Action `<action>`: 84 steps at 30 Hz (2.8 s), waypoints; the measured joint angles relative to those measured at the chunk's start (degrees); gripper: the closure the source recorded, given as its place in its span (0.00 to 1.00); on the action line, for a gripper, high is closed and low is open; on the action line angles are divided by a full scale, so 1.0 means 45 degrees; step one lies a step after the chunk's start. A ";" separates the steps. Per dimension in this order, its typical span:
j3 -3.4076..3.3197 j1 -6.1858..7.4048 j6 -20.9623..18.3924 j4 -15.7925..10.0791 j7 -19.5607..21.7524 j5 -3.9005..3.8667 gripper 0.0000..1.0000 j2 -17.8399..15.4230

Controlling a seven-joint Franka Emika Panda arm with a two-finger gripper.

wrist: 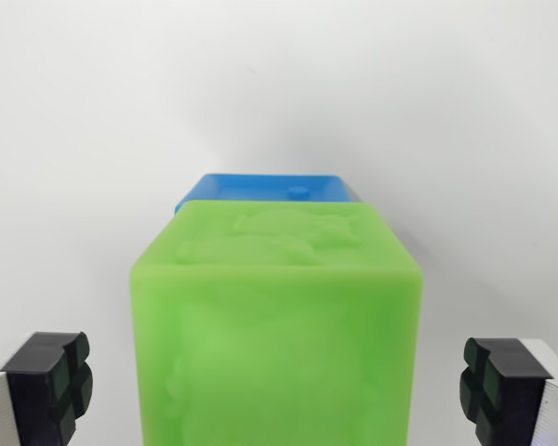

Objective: Stack cube

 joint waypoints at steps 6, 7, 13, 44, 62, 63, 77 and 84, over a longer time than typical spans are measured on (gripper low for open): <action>0.0029 -0.0001 -0.0623 -0.0048 -0.0105 0.0142 0.00 -0.0684; 0.0033 -0.0001 -0.0748 -0.0053 -0.0122 0.0169 0.00 -0.0823; 0.0044 0.0004 -0.1493 -0.0070 -0.0214 0.0306 0.00 -0.1598; 0.0039 0.0046 -0.6565 0.0965 -0.0471 0.0637 0.00 -0.5671; 0.0002 0.0046 -0.9005 0.2241 -0.0508 0.0654 0.00 -0.6828; -0.0001 0.0046 -0.9126 0.2316 -0.0510 0.0654 0.00 -0.6873; -0.0028 0.0045 -1.0208 0.3056 -0.0519 0.0655 0.00 -0.7208; -0.0034 0.0046 -1.0421 0.3222 -0.0521 0.0655 0.00 -0.7260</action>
